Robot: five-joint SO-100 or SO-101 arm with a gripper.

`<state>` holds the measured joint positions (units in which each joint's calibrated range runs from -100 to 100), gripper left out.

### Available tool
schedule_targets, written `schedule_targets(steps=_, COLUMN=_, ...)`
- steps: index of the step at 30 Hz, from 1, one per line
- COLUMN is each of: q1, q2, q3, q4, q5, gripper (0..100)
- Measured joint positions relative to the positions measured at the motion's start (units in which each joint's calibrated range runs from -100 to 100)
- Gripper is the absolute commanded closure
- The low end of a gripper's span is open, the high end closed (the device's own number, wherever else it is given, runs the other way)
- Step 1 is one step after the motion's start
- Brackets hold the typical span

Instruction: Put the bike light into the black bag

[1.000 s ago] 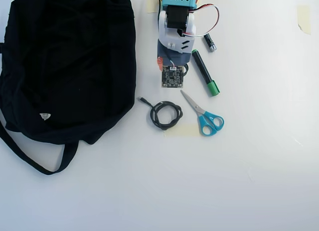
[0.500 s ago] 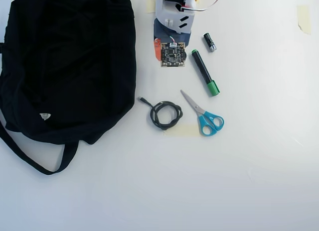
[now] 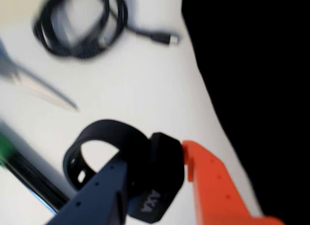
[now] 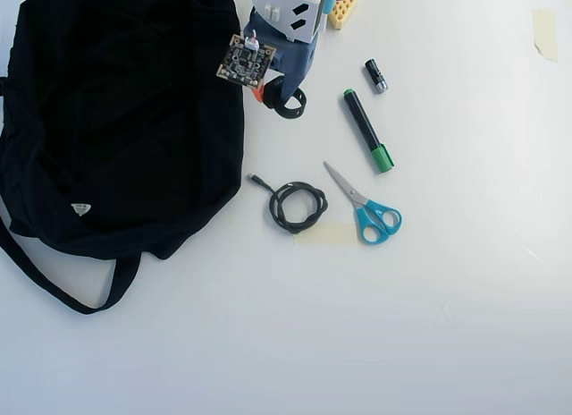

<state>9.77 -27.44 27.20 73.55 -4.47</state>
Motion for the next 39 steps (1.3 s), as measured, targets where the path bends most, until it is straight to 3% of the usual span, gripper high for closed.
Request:
schedule_targets(steps=7, q1=0.7, q2=-0.1, q3=-3.9, q4=0.0, q5=-7.8, gripper=98)
schedule_targets(steps=15, q1=9.3, q2=-0.1, q3=-4.2, q4=-6.3, q5=-9.1, gripper=98)
schedule_targets(steps=28, q1=30.2, q2=1.4, q3=-4.2, q4=-9.6, q5=-2.0, gripper=98)
schedule_targets(steps=35, q1=43.4, q2=26.6, q3=-4.2, q4=-31.2, q5=0.3, gripper=97)
schedule_targets(steps=39, q1=45.3, q2=33.1, q3=-4.4, q4=-35.6, q5=-1.2, gripper=75)
